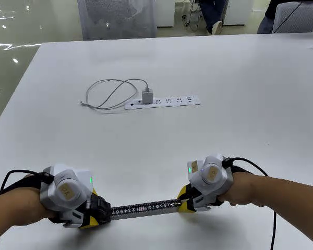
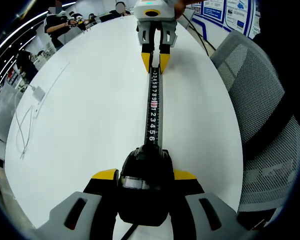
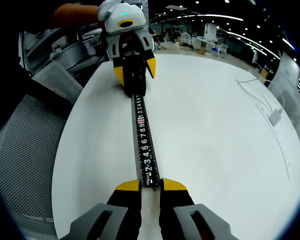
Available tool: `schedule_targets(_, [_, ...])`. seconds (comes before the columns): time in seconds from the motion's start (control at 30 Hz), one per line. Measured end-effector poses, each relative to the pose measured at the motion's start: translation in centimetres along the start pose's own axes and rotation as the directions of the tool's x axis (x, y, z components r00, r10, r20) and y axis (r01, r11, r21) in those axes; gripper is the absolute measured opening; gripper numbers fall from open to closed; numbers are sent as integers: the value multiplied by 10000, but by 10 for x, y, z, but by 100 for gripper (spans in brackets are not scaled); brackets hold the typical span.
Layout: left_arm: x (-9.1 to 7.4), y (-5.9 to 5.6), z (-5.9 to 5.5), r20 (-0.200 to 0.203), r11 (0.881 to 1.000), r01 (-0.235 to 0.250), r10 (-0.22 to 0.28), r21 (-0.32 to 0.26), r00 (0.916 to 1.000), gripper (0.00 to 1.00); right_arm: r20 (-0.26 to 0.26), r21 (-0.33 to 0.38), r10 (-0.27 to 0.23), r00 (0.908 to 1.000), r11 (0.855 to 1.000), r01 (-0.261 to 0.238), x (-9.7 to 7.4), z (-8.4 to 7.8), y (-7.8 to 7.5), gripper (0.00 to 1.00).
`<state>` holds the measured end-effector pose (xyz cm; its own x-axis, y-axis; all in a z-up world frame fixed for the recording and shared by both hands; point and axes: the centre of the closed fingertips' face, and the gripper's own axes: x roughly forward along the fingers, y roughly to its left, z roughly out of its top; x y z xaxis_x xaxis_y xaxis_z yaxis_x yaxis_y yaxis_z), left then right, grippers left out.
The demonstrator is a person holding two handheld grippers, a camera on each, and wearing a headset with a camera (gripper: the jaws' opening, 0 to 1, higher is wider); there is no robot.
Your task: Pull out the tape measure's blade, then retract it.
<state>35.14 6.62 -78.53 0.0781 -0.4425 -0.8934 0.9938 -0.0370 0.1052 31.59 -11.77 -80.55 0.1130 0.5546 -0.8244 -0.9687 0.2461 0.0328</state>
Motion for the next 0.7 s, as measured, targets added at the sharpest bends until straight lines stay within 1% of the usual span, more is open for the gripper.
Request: schedule_targets(0.7, [0, -1, 0, -13, 10000, 19, -19, -20, 10000, 35, -16, 117, -50, 10000, 9999, 50, -4, -7, -2, 9])
